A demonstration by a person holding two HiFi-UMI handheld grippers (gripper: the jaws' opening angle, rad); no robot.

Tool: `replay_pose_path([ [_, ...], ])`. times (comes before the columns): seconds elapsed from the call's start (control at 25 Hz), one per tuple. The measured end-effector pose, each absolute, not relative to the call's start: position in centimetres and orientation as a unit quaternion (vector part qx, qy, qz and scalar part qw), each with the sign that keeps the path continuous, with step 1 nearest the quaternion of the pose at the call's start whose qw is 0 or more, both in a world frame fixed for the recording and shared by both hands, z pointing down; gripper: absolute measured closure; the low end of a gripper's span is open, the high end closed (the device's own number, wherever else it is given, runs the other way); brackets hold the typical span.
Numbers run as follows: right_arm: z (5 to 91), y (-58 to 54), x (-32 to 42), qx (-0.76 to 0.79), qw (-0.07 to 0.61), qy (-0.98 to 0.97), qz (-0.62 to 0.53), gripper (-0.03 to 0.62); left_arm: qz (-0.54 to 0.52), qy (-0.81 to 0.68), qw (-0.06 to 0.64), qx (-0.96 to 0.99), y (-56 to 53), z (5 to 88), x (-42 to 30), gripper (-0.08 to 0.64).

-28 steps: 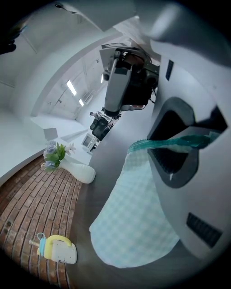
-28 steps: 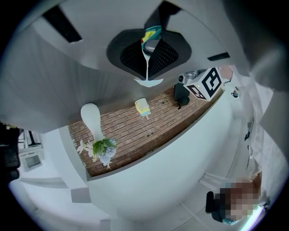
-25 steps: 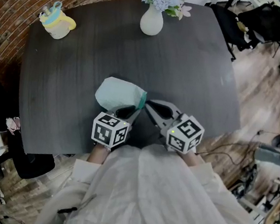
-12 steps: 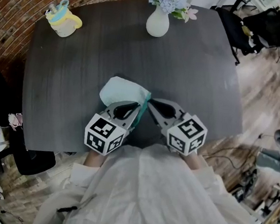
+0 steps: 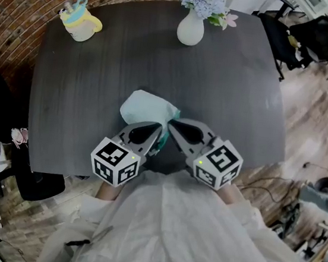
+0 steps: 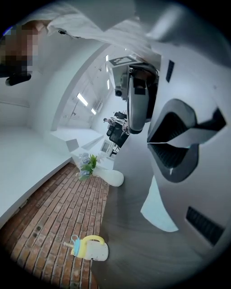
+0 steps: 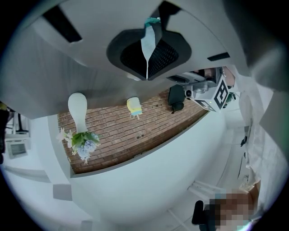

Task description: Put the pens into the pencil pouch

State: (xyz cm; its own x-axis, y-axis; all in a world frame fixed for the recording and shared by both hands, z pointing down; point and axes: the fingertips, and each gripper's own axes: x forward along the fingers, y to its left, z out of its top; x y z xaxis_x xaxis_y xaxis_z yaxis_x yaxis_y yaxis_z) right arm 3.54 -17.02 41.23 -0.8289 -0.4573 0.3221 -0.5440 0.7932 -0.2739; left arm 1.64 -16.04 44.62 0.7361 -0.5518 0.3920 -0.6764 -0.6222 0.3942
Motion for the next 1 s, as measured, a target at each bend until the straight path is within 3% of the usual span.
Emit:
replay_pose_path([
  [1.0, 43.2, -15.5, 3.8, 0.259, 0.147, -0.933, 0.200, 0.586, 0.144, -0.349, 0.280, 0.883, -14.6, 46.0, 1.6, 0.554],
])
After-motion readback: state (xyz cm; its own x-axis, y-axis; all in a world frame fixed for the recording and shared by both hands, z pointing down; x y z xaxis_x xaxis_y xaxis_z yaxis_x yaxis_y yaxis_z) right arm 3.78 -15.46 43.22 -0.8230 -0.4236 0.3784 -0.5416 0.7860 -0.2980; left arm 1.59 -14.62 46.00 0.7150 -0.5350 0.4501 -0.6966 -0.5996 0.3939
